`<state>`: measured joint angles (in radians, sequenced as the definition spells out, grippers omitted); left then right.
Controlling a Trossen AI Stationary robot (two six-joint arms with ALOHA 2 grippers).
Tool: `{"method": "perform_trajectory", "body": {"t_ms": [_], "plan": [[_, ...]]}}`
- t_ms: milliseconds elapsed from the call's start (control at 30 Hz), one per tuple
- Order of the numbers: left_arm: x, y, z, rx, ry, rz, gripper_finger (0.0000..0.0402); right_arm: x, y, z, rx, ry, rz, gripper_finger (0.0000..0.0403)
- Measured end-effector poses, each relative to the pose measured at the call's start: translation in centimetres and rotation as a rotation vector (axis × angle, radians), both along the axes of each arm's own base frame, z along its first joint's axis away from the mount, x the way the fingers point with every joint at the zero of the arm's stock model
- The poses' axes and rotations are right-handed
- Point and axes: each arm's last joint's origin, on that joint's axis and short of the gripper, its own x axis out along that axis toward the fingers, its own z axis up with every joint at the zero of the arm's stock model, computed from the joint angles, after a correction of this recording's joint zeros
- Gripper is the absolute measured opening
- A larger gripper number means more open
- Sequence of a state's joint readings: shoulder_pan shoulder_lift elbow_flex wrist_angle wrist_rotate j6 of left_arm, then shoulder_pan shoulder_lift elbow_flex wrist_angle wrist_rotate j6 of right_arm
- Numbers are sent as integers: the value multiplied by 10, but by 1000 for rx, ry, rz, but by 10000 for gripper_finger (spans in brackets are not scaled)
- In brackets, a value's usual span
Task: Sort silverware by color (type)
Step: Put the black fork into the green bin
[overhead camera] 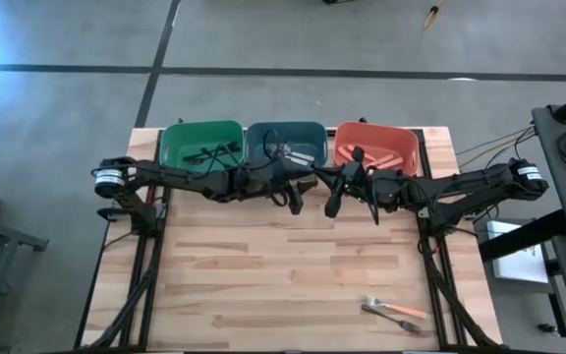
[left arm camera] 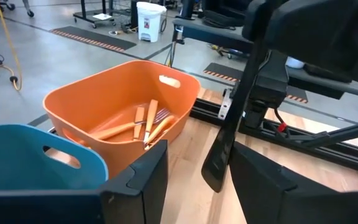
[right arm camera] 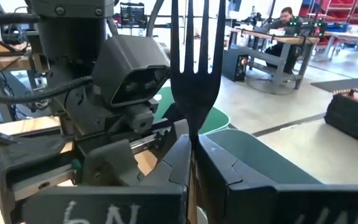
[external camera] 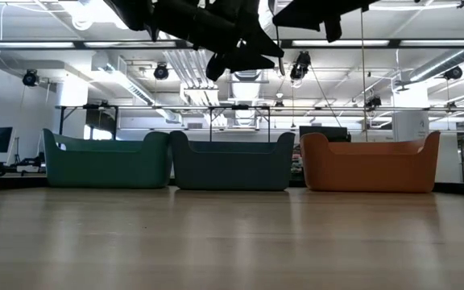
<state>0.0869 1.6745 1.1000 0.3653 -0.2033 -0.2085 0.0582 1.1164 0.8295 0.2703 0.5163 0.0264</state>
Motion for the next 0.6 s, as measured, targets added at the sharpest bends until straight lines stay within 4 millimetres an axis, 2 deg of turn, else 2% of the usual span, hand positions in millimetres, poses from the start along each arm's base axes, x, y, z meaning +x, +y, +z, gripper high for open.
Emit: {"method": "perform_trajectory", "body": {"t_ms": [133, 433, 600], "plan": [[1, 2, 3, 5, -8, 4, 137, 0, 0, 0, -1, 1, 0, 9], [12, 4, 8, 15, -9, -6, 78, 0, 0, 0, -24, 15, 1, 9], [12, 4, 8, 13, 28, -22, 16, 0, 0, -1, -26, 23, -1, 9]]}}
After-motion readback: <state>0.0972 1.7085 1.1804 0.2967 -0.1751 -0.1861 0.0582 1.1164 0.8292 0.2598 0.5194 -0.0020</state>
